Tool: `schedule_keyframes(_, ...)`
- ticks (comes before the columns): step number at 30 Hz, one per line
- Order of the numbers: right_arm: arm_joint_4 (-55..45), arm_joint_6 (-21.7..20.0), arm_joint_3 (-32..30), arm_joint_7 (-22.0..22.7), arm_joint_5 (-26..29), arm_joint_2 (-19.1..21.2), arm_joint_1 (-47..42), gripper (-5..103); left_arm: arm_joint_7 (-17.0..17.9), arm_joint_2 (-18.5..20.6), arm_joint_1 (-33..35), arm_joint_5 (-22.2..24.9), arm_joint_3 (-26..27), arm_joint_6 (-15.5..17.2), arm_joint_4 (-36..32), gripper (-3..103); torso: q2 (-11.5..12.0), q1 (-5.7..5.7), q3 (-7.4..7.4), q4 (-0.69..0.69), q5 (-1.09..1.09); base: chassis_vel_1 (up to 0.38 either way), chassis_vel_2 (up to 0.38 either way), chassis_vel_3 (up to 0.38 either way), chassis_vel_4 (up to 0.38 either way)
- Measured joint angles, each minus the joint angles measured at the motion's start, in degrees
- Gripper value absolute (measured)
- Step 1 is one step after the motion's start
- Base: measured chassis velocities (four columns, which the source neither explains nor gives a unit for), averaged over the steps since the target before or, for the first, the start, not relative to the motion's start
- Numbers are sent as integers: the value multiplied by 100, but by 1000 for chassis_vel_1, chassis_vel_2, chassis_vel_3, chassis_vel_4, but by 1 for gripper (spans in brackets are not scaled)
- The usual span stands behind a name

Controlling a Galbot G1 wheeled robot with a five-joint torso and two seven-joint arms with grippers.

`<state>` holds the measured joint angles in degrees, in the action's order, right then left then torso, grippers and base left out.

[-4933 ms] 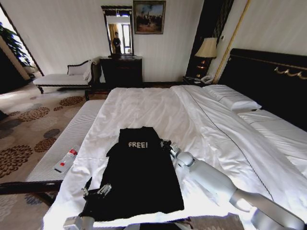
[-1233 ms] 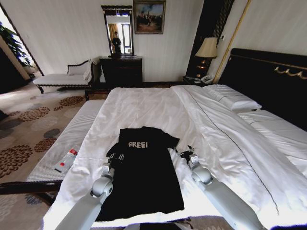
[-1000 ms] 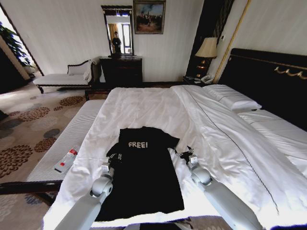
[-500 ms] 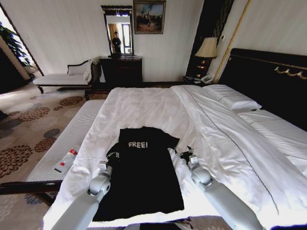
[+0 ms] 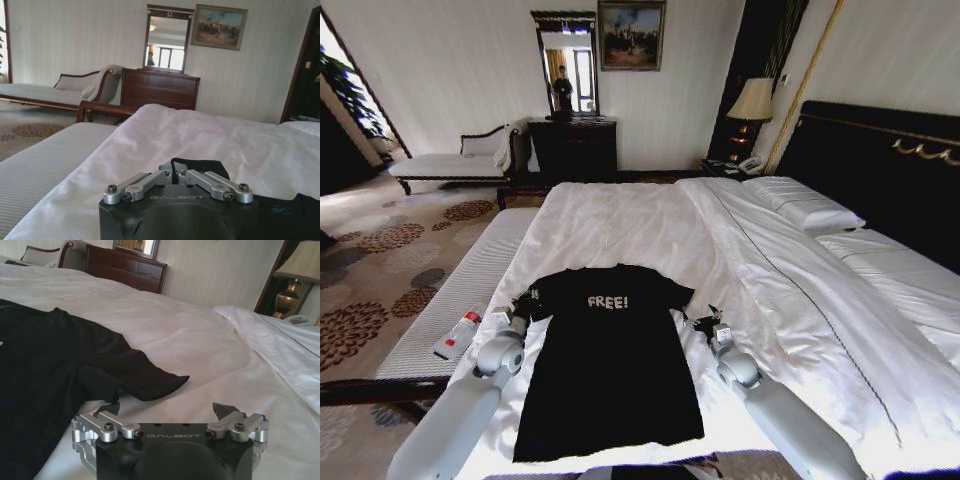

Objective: Fold the clothes on the bed.

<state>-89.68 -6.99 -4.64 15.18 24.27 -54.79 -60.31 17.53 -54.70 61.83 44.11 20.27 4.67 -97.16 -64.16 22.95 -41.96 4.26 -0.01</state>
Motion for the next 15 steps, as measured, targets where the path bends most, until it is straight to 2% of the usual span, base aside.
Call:
schedule_keyframes(8,-46,27,-59,-54,1,13,-71,100,349,-247,70,577,369,158,233,0,0,0,0,0,-1,0,0,0,0)
schedule_keyframes(15,-42,55,-62,-87,-9,31,-87,100,397,-394,292,703,672,202,431,0,0,-1,0,-1,0,0,0,0,0)
